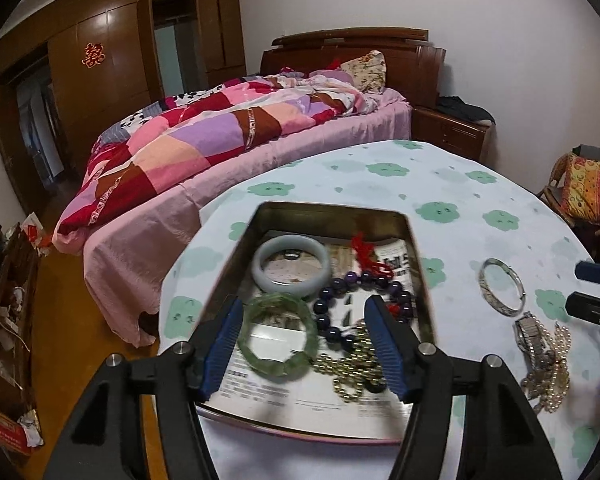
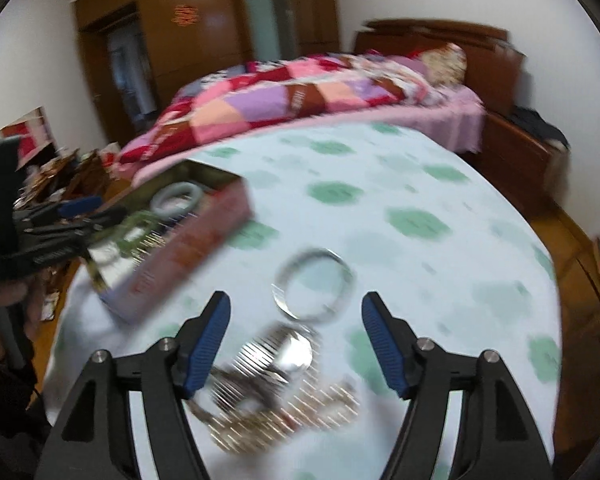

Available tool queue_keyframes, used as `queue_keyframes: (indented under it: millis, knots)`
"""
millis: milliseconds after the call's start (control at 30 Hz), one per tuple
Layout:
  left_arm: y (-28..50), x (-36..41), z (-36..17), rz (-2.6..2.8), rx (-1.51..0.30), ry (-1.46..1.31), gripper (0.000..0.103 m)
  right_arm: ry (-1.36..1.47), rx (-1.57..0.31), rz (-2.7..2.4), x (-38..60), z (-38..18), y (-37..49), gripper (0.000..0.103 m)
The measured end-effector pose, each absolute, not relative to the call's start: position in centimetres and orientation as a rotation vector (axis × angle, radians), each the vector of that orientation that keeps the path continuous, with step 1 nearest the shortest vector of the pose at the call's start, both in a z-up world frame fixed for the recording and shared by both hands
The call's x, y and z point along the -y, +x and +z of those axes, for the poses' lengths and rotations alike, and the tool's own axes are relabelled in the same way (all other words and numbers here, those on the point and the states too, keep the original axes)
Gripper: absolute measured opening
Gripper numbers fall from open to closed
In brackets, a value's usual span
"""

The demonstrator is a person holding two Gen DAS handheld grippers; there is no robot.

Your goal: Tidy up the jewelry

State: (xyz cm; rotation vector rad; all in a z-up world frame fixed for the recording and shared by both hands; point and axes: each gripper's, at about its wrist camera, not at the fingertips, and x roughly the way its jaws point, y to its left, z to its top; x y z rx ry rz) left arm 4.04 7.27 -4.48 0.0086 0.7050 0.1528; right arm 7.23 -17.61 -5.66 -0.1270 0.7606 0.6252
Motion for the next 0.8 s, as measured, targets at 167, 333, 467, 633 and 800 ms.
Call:
queue_keyframes:
  millis: [167,333,467,633,800]
  knots:
    - [3.5,-5.5,-4.1,0.119,-0.691,0.012,0.063,-0.101,-0.815,0.592,19.8,-6.9,6.1,0.071]
    - [3.0,-3.0,-4.3,0.070,-0.694,0.030,0.063,-0.140,-0.860,0.650,18.8,-8.4,4.4,0.066]
    - [2.5,-1.1,-4.5,0.025,-0.698,0.046,0.063,-0.172,-0.878,0.665,18.1,-9.7,3.9,0.058]
    - [2.4,0.3,-4.6,-0.014,-0.702,0.066,0.063,-0.192,-0.878,0.630,18.9,-9.6,4.4,0.037]
    - [2.5,1.3,-4.6,-0.048,-0.706,0.078,0.063,-0.224,-0.867,0.504,21.0,-9.4,5.6,0.037]
